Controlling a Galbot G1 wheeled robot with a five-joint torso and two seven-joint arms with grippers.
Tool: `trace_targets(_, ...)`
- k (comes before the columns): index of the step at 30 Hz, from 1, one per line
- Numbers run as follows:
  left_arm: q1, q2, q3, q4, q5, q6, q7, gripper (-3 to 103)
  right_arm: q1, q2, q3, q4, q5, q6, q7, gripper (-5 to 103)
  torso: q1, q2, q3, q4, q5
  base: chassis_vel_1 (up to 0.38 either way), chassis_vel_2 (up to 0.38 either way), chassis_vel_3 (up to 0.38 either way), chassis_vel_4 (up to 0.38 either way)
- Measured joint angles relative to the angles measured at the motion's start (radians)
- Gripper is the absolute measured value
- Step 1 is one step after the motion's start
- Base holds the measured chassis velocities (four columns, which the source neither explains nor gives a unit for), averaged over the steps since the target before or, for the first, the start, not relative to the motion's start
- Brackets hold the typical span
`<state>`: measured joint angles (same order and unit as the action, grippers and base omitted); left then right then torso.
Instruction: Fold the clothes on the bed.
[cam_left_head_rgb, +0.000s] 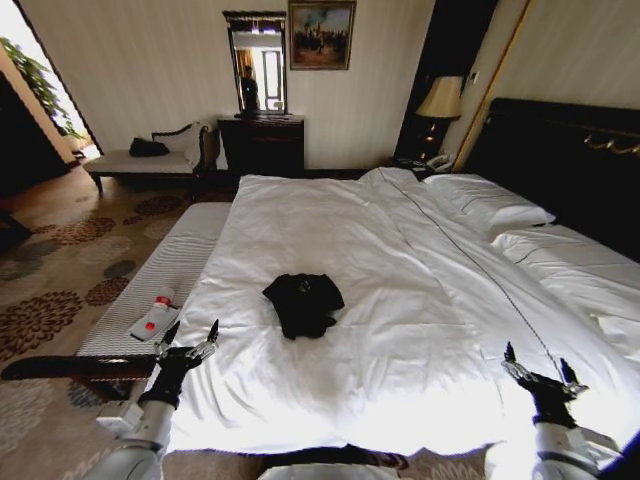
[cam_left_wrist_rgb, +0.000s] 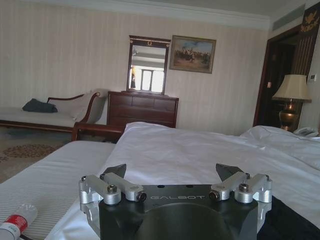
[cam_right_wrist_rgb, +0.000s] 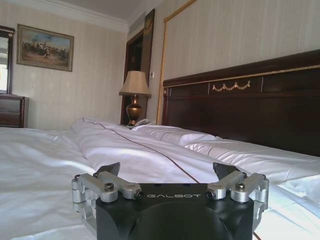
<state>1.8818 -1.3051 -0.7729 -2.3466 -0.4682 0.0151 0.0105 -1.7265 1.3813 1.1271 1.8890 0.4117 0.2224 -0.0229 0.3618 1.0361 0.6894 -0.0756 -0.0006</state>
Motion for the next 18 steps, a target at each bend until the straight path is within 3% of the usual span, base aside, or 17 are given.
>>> trace_targets(18,-0.011,0.002,-0.003,0.015,-0.004,0.000,0.000,100,0.010,-0.003,-0.054,0.053,-0.025,-0.018,0.032,100,0.000,0.000,0.000,0.0000,0.0000,0.000,0.000,0.000,0.000)
